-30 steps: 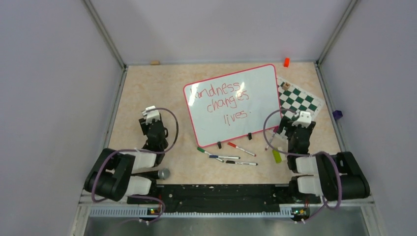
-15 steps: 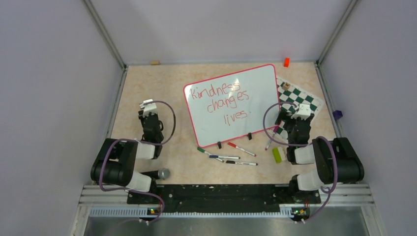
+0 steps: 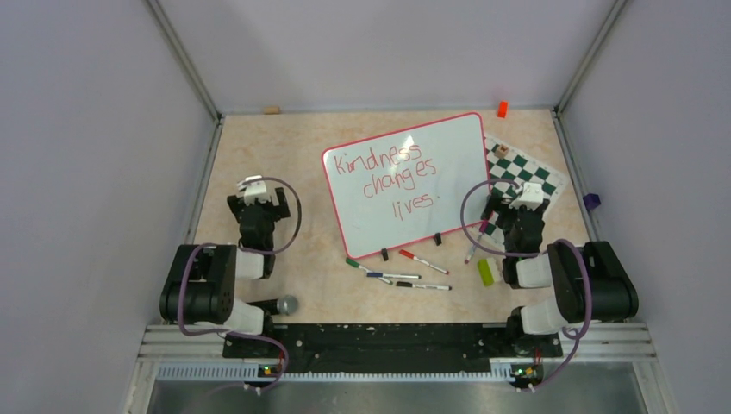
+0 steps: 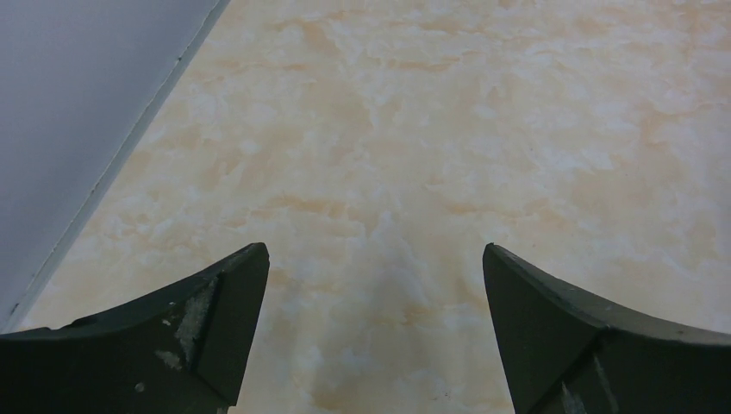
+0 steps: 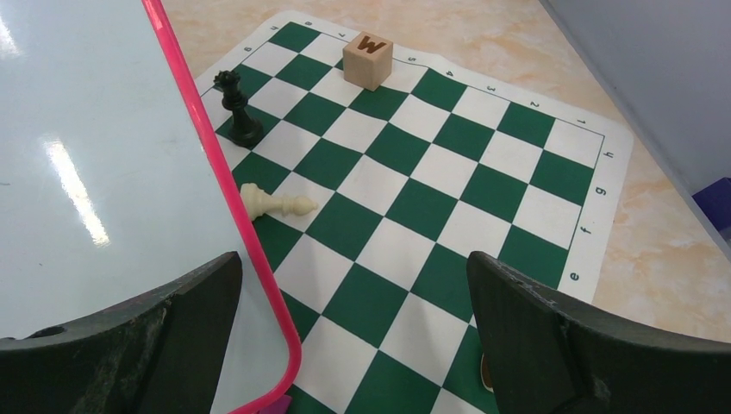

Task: Write a sentence on the whiteboard
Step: Reset both arms

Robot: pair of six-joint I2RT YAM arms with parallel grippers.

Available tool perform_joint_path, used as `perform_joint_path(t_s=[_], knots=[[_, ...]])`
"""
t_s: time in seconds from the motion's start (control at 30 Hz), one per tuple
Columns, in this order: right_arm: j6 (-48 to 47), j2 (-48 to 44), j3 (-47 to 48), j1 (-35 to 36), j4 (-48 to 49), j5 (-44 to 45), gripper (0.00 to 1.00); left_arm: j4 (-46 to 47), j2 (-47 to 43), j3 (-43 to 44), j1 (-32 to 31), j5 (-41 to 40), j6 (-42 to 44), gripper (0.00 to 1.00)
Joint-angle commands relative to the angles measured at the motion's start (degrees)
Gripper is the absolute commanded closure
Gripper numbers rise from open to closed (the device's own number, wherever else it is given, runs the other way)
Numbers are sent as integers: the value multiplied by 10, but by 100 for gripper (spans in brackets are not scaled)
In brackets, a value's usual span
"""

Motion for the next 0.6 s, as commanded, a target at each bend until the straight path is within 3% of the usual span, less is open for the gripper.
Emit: perform_joint_path(t_s=[0.0, 0.57], knots=[[0, 3, 16, -2, 11, -10, 1, -7, -9, 22, 8, 27, -17, 1], [0, 3, 16, -2, 11, -10, 1, -10, -8, 24, 10, 32, -17, 1]])
